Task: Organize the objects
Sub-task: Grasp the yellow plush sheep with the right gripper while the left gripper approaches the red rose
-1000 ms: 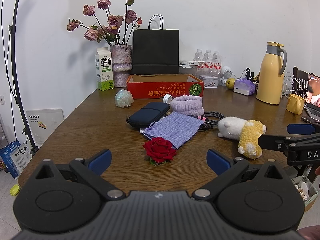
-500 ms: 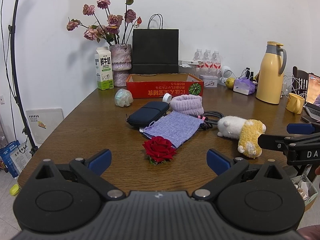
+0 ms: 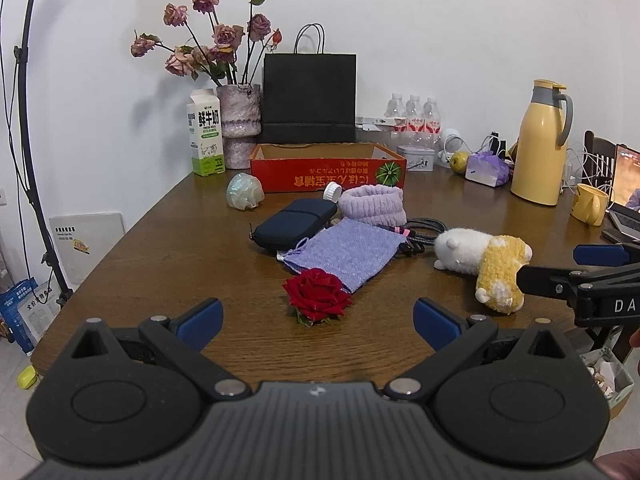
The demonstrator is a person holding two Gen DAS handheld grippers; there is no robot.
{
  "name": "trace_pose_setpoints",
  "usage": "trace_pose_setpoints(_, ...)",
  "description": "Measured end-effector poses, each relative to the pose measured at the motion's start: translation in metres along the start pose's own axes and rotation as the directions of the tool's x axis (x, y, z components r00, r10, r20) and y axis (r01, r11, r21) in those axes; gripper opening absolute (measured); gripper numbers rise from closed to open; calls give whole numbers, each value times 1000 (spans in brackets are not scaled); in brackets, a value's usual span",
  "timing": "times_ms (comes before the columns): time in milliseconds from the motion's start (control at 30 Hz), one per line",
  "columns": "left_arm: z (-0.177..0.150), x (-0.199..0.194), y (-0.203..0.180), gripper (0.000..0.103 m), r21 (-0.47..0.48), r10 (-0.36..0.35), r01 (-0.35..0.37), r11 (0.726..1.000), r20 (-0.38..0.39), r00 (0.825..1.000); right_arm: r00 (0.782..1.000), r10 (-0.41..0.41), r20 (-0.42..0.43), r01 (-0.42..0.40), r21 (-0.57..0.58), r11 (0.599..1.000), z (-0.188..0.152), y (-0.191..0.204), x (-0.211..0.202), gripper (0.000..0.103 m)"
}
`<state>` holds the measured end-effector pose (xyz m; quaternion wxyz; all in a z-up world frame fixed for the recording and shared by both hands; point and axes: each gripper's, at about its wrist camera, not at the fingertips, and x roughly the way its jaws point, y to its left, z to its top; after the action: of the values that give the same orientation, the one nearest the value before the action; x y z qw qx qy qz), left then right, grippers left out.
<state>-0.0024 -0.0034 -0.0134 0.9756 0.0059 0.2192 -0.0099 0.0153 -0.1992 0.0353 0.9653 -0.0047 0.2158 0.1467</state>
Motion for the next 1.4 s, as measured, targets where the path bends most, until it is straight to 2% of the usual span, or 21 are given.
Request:
trace_pose_setpoints(467, 1, 30, 6, 103, -13, -10, 9, 1000, -59, 998, 999, -29, -18, 29, -10, 1000, -12, -21, 31, 103)
trace_pose_setpoints(867, 4, 60, 5, 103, -16, 16, -17, 1000, -103, 995, 999, 1, -32, -4, -84, 996, -17, -41, 63, 103)
trace_pose_setpoints(1100, 7, 80, 4, 103, -22, 43, -46, 999, -127, 991, 995, 75, -73, -88, -184, 979, -12, -53, 88, 103)
trace_pose_setpoints(1233, 10, 88, 0, 103, -20, 52, -56, 998, -137, 989, 982, 147, -119, -172, -239, 956, -6, -58, 102, 103)
trace_pose_setpoints(1400, 12, 94, -4, 103, -15, 62, -65, 998, -143, 988, 972, 181, -150, -217, -283, 934, 0, -59, 118, 103)
